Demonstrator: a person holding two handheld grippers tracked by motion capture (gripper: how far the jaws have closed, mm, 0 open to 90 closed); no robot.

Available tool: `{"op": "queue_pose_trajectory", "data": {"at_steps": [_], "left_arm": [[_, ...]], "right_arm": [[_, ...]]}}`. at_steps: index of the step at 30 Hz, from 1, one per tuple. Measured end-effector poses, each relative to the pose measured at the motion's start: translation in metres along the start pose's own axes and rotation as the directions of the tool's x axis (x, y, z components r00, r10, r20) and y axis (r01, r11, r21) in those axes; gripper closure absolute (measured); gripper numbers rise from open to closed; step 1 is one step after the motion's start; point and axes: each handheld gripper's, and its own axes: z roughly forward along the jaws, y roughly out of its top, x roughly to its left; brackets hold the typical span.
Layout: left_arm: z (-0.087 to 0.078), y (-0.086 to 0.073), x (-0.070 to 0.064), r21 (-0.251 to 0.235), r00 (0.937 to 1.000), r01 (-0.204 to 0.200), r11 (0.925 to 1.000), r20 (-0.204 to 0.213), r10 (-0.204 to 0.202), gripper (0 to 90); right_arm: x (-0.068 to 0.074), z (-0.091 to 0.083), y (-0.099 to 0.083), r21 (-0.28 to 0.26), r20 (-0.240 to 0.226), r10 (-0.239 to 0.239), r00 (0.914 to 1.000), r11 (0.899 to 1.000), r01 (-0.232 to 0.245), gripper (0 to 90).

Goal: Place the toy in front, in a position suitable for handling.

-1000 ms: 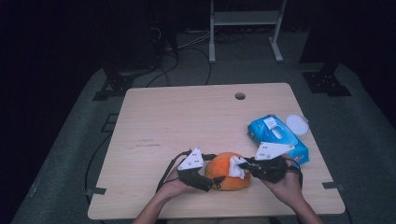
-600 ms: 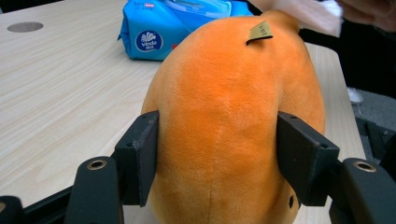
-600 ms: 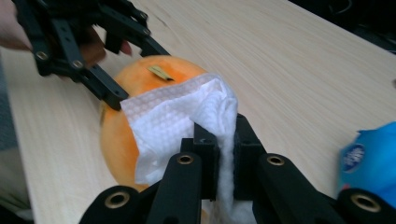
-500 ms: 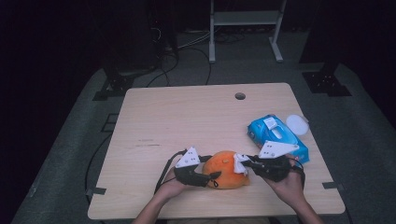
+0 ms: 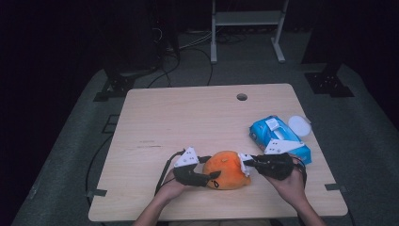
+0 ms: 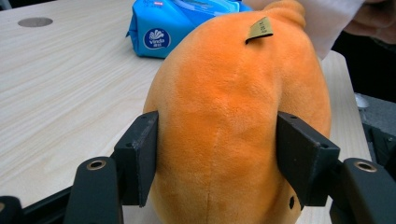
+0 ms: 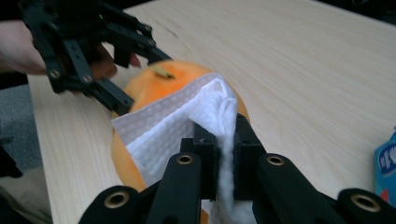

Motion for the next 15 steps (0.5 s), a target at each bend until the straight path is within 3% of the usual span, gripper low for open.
{"op": "queue_pose_trajectory", "data": {"at_steps": [2,5,7,9,11,12,15], "left_arm": [[-0.001,0.000,0.000,-0.002,1.0000,0.002,1.0000,-0.003,-0.002,36.1],[-0.004,0.004,0.003,-0.042,0.9988,0.015,0.9990,-0.047,-0.017,41.2],[-0.004,0.006,0.002,-0.041,0.9987,0.005,0.9991,-0.051,-0.007,41.6],[-0.001,0.007,-0.006,-0.033,0.9980,-0.056,0.9979,-0.034,0.054,41.6],[0.001,0.010,-0.013,-0.018,0.9961,-0.083,0.9964,-0.033,0.082,40.1],[0.001,0.010,-0.013,-0.018,0.9961,-0.083,0.9964,-0.033,0.082,38.8],[-0.003,0.010,-0.014,-0.022,0.9954,-0.080,0.9965,0.050,0.081,34.4]], "right_arm": [[0.001,0.000,0.001,-0.002,0.002,-0.002,1.0000,1.000,0.002,82.6],[-0.006,0.004,-0.006,0.024,-0.003,0.033,0.9995,0.999,-0.033,82.6],[-0.009,0.003,-0.007,0.022,-0.004,0.046,0.9989,0.999,-0.046,82.6],[-0.009,-0.002,-0.002,-0.012,-0.005,0.047,0.9989,0.999,-0.047,82.5],[-0.006,-0.006,0.002,-0.034,-0.013,0.041,0.9991,0.999,-0.042,82.5],[-0.006,-0.006,0.002,-0.034,-0.013,0.041,0.9991,0.999,-0.042,82.5],[-0.004,-0.002,0.001,0.003,-0.026,0.027,0.9993,1.000,-0.027,82.5]]}}
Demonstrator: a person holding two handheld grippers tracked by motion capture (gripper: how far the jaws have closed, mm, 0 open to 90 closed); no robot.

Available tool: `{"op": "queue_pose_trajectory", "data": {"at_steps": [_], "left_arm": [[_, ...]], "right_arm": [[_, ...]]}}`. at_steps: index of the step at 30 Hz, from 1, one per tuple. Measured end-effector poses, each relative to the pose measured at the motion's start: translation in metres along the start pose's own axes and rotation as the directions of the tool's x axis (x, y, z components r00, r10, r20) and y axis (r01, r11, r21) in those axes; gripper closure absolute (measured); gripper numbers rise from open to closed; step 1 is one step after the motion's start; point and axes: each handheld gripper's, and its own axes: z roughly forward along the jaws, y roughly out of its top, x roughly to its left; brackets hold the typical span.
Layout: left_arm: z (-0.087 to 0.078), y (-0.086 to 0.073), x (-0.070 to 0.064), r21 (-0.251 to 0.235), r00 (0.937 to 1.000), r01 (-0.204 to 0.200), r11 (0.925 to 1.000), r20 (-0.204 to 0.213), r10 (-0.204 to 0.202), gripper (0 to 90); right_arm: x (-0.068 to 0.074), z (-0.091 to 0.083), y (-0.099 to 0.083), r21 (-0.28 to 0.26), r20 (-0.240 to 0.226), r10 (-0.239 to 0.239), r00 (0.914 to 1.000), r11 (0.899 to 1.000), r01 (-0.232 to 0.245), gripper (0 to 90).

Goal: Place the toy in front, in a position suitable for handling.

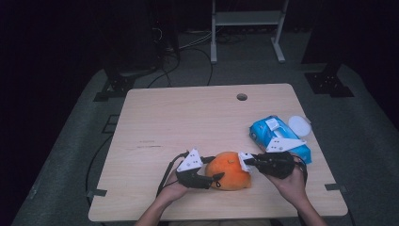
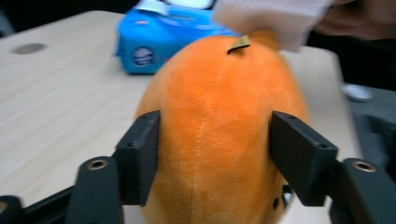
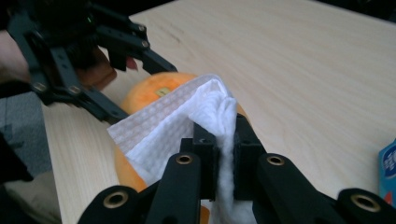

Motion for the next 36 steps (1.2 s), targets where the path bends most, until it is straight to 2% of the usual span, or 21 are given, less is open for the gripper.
{"op": "queue_pose_trajectory", "data": {"at_steps": [1,4,6,8,10,12,13,15,17,18,19,20,22,23,24,27,29,31,33,35,36], "left_arm": [[-0.002,0.000,0.001,-0.001,0.9999,0.001,1.0000,0.012,-0.001,32.7],[-0.002,0.002,0.007,0.022,0.9986,0.046,0.9987,-0.026,-0.045,20.7],[0.002,-0.001,0.006,0.020,0.9987,0.050,0.9985,-0.012,-0.050,26.6],[0.006,-0.001,0.000,0.024,0.9996,0.020,0.9995,-0.020,-0.019,30.9],[0.007,0.003,-0.007,0.023,0.9999,-0.008,0.9997,0.007,0.008,32.5],[0.008,0.007,-0.013,0.037,0.9987,-0.047,0.9982,0.019,0.046,31.0],[0.007,0.008,-0.014,0.042,0.9986,-0.048,0.9980,0.023,0.047,28.4],[0.006,0.008,-0.010,0.037,0.9995,-0.016,0.9992,0.030,0.015,20.8],[0.008,0.007,-0.004,0.059,0.9992,0.039,0.9975,-0.007,-0.039,10.5],[0.011,0.005,-0.002,0.064,0.9975,0.070,0.9955,0.001,-0.071,5.9],[0.014,0.002,-0.002,0.071,0.9958,0.088,0.9936,0.021,-0.090,6.2],[0.017,0.000,-0.003,0.071,0.9958,0.082,0.9941,0.036,-0.084,10.5],[0.017,0.001,-0.007,0.051,0.9993,0.036,0.9980,0.009,-0.036,24.1],[0.017,0.001,-0.007,0.051,0.9993,0.036,0.9980,0.009,-0.036,30.2],[0.013,0.006,-0.007,0.004,0.9999,-0.004,1.0000,-0.016,0.004,34.8],[0.009,0.017,-0.011,-0.043,0.9912,-0.108,0.9933,-0.082,0.104,38.6],[0.007,0.019,-0.011,-0.026,0.9840,-0.152,0.9881,-0.098,0.148,37.9],[0.008,0.013,-0.009,-0.005,0.9904,-0.123,0.9924,-0.064,0.123,34.1],[0.007,0.008,-0.004,-0.008,0.9969,-0.061,0.9981,-0.051,0.061,23.4],[0.003,0.007,0.002,-0.006,0.9980,0.022,0.9997,-0.059,-0.022,14.0],[0.002,0.006,0.005,-0.013,0.9967,0.062,0.9980,-0.051,-0.063,13.1]], "right_arm": [[-0.001,0.000,-0.001,0.015,-0.013,0.003,0.9999,1.000,-0.003,82.5],[-0.001,-0.002,-0.004,0.031,-0.031,0.000,0.9995,1.000,0.001,82.5],[0.003,-0.004,-0.001,0.023,-0.027,-0.013,0.9996,1.000,0.013,82.5],[0.008,-0.001,0.003,0.022,-0.016,-0.039,0.9991,0.999,0.039,82.5],[0.013,0.002,0.007,0.011,-0.013,-0.060,0.9981,0.998,0.060,82.4],[0.018,0.005,0.010,0.014,-0.025,-0.074,0.9969,0.997,0.074,82.4],[0.020,0.007,0.010,0.022,-0.028,-0.086,0.9959,0.996,0.087,82.3],[0.021,0.008,0.009,0.031,-0.042,-0.094,0.9947,0.995,0.095,82.4],[0.020,0.008,0.007,0.039,-0.071,-0.090,0.9935,0.995,0.093,82.4],[0.019,0.008,0.006,0.039,-0.083,-0.090,0.9925,0.995,0.093,82.4],[0.019,0.008,0.005,0.036,-0.086,-0.085,0.9926,0.995,0.089,82.3],[0.019,0.008,0.005,0.035,-0.085,-0.083,0.9929,0.996,0.086,82.3],[0.020,0.008,0.007,0.037,-0.071,-0.086,0.9937,0.995,0.089,82.3],[0.020,0.008,0.007,0.037,-0.071,-0.086,0.9937,0.995,0.089,82.3],[0.020,0.007,0.009,0.026,-0.055,-0.089,0.9946,0.996,0.090,82.4],[0.022,0.001,0.016,-0.016,-0.029,-0.106,0.9939,0.994,0.106,82.4],[0.024,0.000,0.019,-0.030,-0.016,-0.114,0.9933,0.993,0.114,82.4],[0.022,0.003,0.016,-0.011,-0.014,-0.105,0.9944,0.994,0.105,82.3],[0.017,0.010,0.010,0.018,-0.030,-0.089,0.9955,0.996,0.090,82.3],[0.012,0.012,0.006,0.031,-0.039,-0.075,0.9964,0.997,0.076,82.4],[0.010,0.010,0.005,0.031,-0.036,-0.065,0.9972,0.997,0.066,82.4]]}}
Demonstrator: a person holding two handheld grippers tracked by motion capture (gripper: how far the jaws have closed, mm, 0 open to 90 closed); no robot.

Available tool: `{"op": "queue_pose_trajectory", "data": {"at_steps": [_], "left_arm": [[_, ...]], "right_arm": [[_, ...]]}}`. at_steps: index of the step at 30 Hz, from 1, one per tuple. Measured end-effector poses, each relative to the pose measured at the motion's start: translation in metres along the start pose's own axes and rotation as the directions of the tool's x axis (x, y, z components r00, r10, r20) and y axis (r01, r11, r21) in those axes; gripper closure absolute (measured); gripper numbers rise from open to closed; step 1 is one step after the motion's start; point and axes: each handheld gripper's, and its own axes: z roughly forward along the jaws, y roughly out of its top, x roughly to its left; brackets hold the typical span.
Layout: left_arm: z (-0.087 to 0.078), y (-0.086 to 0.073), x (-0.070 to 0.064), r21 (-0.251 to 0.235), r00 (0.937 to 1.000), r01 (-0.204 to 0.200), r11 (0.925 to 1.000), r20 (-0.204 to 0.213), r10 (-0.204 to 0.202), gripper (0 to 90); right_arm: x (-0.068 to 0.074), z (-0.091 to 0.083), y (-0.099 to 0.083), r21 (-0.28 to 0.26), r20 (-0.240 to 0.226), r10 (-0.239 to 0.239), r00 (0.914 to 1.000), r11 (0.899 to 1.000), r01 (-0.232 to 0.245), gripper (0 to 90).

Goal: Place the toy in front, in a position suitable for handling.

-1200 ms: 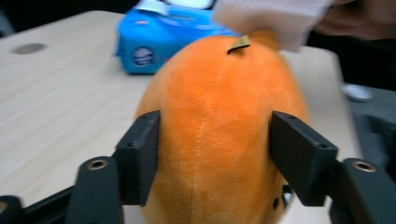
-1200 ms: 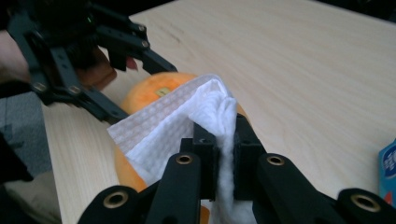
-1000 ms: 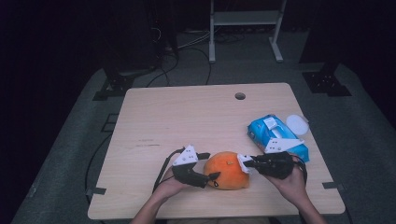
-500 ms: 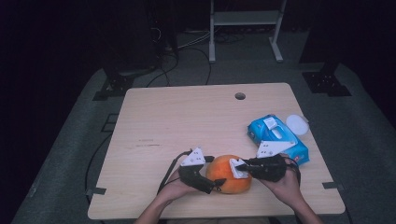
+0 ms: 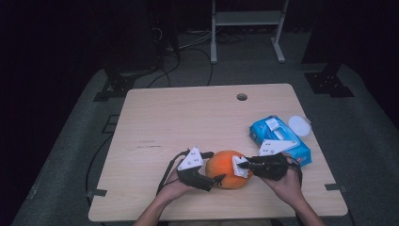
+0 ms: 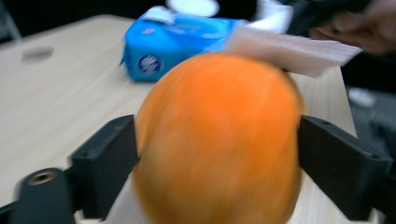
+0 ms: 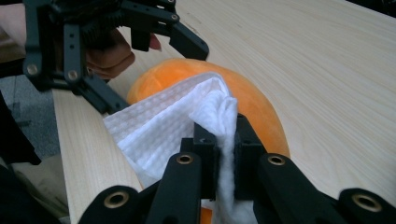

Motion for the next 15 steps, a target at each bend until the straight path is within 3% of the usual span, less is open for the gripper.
{"op": "queue_pose_trajectory", "data": {"at_steps": [3,4,5,9,11,13,14,15], "left_arm": [[0.001,-0.003,0.001,-0.009,1.0000,0.008,0.9999,0.006,-0.008,27.5],[0.003,-0.003,-0.001,-0.008,0.9999,-0.016,0.9998,0.006,0.016,27.5],[0.004,-0.003,-0.005,-0.009,0.9979,-0.064,0.9979,0.002,0.064,33.4],[0.004,-0.001,-0.014,0.002,0.9851,-0.170,0.9854,0.027,0.170,36.7],[0.004,-0.001,-0.014,0.007,0.9838,-0.178,0.9840,0.024,0.178,36.7],[0.003,-0.002,-0.013,0.000,0.9863,-0.162,0.9867,0.031,0.162,35.2],[0.002,-0.003,-0.010,0.008,0.9905,-0.136,0.9907,0.026,0.135,31.3],[0.002,-0.003,-0.010,0.008,0.9905,-0.136,0.9907,0.026,0.135,26.0]], "right_arm": [[-0.003,-0.003,-0.001,-0.007,-0.002,0.026,0.9997,1.000,-0.026,82.4],[-0.003,-0.004,-0.001,-0.008,-0.004,0.029,0.9996,1.000,-0.029,82.4],[0.001,-0.002,0.001,-0.009,-0.002,0.018,0.9998,1.000,-0.018,82.4],[0.015,0.002,0.009,-0.040,-0.043,-0.022,0.9988,0.999,0.021,82.4],[0.019,0.002,0.012,-0.027,-0.029,-0.051,0.9983,0.998,0.050,82.4],[0.015,-0.002,0.012,-0.031,-0.008,-0.041,0.9991,0.999,0.040,82.4],[0.011,-0.004,0.010,-0.026,0.014,-0.032,0.9994,0.999,0.032,82.4],[0.006,-0.006,0.008,-0.020,0.036,-0.027,0.9990,0.999,0.028,82.4]]}}
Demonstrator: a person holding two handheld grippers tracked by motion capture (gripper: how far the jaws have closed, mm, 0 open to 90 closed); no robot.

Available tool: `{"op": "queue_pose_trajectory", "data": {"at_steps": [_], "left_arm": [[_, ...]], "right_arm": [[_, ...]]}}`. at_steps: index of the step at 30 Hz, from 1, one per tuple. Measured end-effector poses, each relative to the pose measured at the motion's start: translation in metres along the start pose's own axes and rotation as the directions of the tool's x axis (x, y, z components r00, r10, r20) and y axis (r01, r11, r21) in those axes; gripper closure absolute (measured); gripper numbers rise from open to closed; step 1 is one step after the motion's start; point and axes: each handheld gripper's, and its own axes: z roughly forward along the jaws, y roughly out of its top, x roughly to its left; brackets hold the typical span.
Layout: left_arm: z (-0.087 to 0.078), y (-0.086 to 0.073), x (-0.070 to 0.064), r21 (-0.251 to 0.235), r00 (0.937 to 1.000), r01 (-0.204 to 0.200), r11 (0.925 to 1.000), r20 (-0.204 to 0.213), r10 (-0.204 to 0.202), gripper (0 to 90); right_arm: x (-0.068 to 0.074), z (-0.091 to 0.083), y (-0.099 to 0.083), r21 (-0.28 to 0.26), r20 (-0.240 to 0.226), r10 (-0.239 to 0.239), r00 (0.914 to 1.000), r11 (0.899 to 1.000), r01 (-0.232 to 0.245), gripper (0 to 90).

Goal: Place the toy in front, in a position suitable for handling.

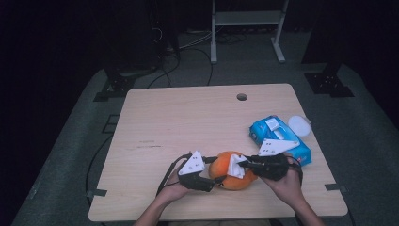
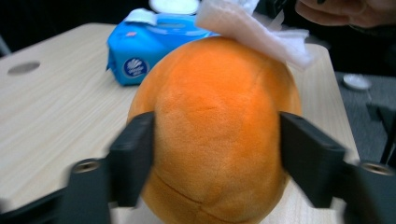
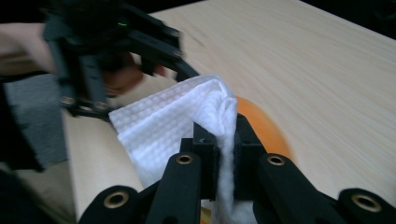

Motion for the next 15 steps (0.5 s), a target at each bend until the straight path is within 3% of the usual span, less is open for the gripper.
{"op": "queue_pose_trajectory", "data": {"at_steps": [1,2,3,7,10,12,15], "left_arm": [[0.000,0.000,0.003,0.000,0.9992,0.038,0.9993,-0.006,-0.038,26.0],[0.001,0.000,0.004,0.002,0.9981,0.060,0.9982,-0.012,-0.060,19.4],[0.003,0.000,0.004,-0.008,0.9971,0.075,0.9971,-0.009,-0.075,22.2],[0.005,0.004,-0.006,-0.010,0.9996,-0.022,0.9997,-0.021,0.021,35.3],[0.005,0.008,-0.013,0.008,0.9963,-0.083,0.9965,-0.020,0.083,36.2],[0.005,0.007,-0.014,0.005,0.9968,-0.078,0.9969,-0.015,0.078,35.9],[0.004,0.005,-0.010,-0.012,0.9997,-0.025,0.9996,-0.007,0.025,32.8]], "right_arm": [[0.000,0.000,0.000,0.000,0.000,0.000,1.0000,1.000,0.000,82.4],[-0.007,-0.003,-0.006,-0.001,-0.005,0.045,0.9990,0.999,-0.045,82.4],[-0.007,-0.003,-0.007,-0.002,-0.005,0.048,0.9988,0.999,-0.048,82.4],[0.003,0.001,-0.001,-0.006,-0.023,0.008,0.9997,1.000,-0.008,82.4],[0.017,0.006,0.006,-0.018,-0.061,-0.027,0.9978,1.000,0.025,82.4],[0.021,0.007,0.009,-0.010,-0.052,-0.055,0.9971,0.998,0.055,82.4],[0.014,0.003,0.008,-0.008,-0.039,-0.044,0.9983,0.999,0.043,82.5]]}}
